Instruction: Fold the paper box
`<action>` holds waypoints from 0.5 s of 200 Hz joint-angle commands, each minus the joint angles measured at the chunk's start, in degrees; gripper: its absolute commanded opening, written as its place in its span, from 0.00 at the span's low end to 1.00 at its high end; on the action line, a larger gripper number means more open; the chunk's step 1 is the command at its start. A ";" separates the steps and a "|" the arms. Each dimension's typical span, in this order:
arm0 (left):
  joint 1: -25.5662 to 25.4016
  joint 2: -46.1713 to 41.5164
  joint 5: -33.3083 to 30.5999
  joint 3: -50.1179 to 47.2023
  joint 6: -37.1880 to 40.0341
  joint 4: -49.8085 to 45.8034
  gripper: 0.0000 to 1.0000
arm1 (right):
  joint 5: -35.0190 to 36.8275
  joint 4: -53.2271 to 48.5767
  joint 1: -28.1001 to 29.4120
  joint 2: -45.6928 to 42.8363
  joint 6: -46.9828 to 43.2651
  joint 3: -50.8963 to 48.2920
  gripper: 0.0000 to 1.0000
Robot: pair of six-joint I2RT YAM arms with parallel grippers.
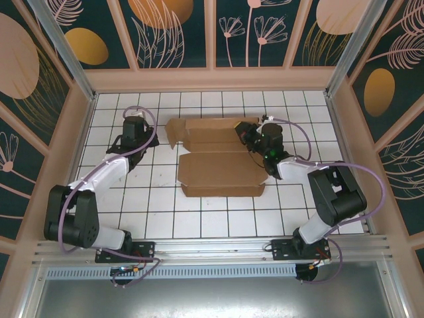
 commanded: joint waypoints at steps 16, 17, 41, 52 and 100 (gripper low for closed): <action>1.68 4.01 0.41 3.88 13.66 3.32 0.11 | -4.33 -6.31 -1.31 3.47 -3.59 3.16 0.05; 1.73 4.19 0.67 4.05 13.77 3.14 0.11 | -4.37 -6.34 -1.28 3.46 -3.57 3.24 0.05; 2.80 7.55 5.38 5.31 16.21 2.33 0.03 | -6.51 -7.02 -1.85 5.43 -4.75 4.97 0.05; 3.21 8.17 7.65 4.54 15.65 4.06 0.04 | -7.33 -7.21 -2.03 6.23 -5.20 5.62 0.06; 7.74 13.21 19.58 2.65 13.09 7.52 0.15 | -9.31 -6.88 -3.09 8.33 -5.72 7.06 0.06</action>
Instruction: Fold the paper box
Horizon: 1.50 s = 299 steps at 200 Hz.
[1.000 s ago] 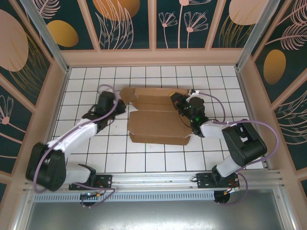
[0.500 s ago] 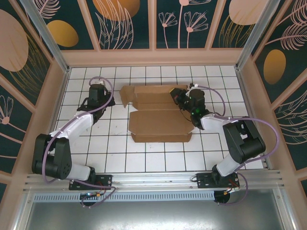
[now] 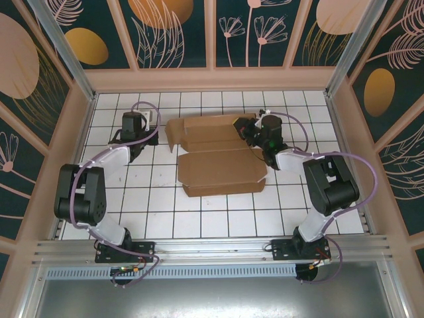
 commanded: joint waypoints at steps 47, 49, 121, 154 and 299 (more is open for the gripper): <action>2.19 3.51 10.02 -0.60 1.74 3.47 0.36 | -2.82 -5.25 -1.12 3.89 -4.18 1.71 0.07; 2.13 3.47 10.13 -0.69 1.82 3.58 0.36 | -2.92 -5.11 -1.19 4.05 -4.11 1.67 0.07; 1.94 4.97 21.38 -0.97 0.01 6.79 0.53 | -3.59 -4.16 -1.24 6.08 -2.99 2.48 0.08; 0.35 4.33 21.99 -1.77 0.94 7.46 0.53 | -3.49 -3.98 -1.22 6.62 -2.94 2.77 0.09; -5.32 2.94 19.54 -1.13 5.87 9.77 0.54 | -5.13 -2.47 -0.47 7.49 -2.33 2.13 0.10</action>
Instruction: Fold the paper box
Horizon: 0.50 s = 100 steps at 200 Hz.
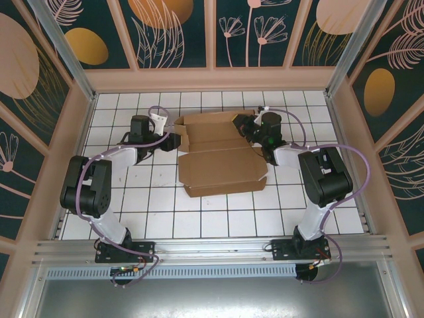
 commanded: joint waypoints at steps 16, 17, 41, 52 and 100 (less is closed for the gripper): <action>-1.91 -1.08 -3.36 0.20 2.91 3.21 0.54 | -2.67 -5.62 0.93 2.26 -0.85 -1.00 0.10; -1.95 -1.12 -3.52 0.20 2.95 3.24 0.54 | -2.68 -5.61 0.88 2.22 -0.82 -1.02 0.10; -3.36 -1.00 -7.61 1.06 3.92 3.34 0.54 | -3.10 -5.17 0.94 2.07 -0.33 -1.21 0.10; -4.16 -0.56 -9.50 1.88 4.67 2.69 0.54 | -3.38 -4.89 1.04 1.79 0.06 -1.38 0.10; -6.23 0.07 -15.66 3.19 6.06 3.25 0.57 | -3.60 -5.19 1.40 0.03 2.09 -1.58 0.11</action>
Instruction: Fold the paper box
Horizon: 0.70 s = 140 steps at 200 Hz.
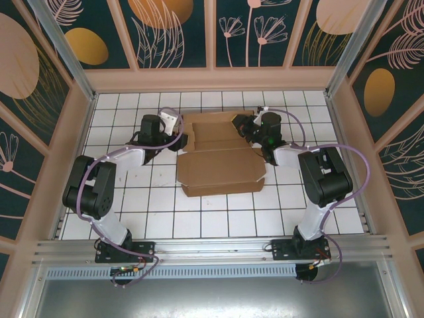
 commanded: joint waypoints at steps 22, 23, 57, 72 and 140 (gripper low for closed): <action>-1.54 -0.44 -5.19 1.93 3.81 2.66 0.58 | -3.73 -3.59 1.33 -0.50 5.02 -1.75 0.11; -1.53 -0.45 -5.21 1.94 3.93 2.67 0.58 | -3.76 -3.54 1.35 -0.50 5.17 -1.74 0.11; -1.91 -0.74 -5.38 1.96 5.77 2.27 0.58 | -3.44 -5.87 1.40 -2.48 7.50 -0.24 0.11; -1.87 -0.90 -6.02 1.95 6.43 2.32 0.58 | -3.74 -7.72 1.46 -2.87 7.67 0.79 0.09; -2.10 -0.78 -7.04 2.01 7.41 2.26 0.58 | -4.75 -12.55 1.90 -3.34 11.39 3.28 0.06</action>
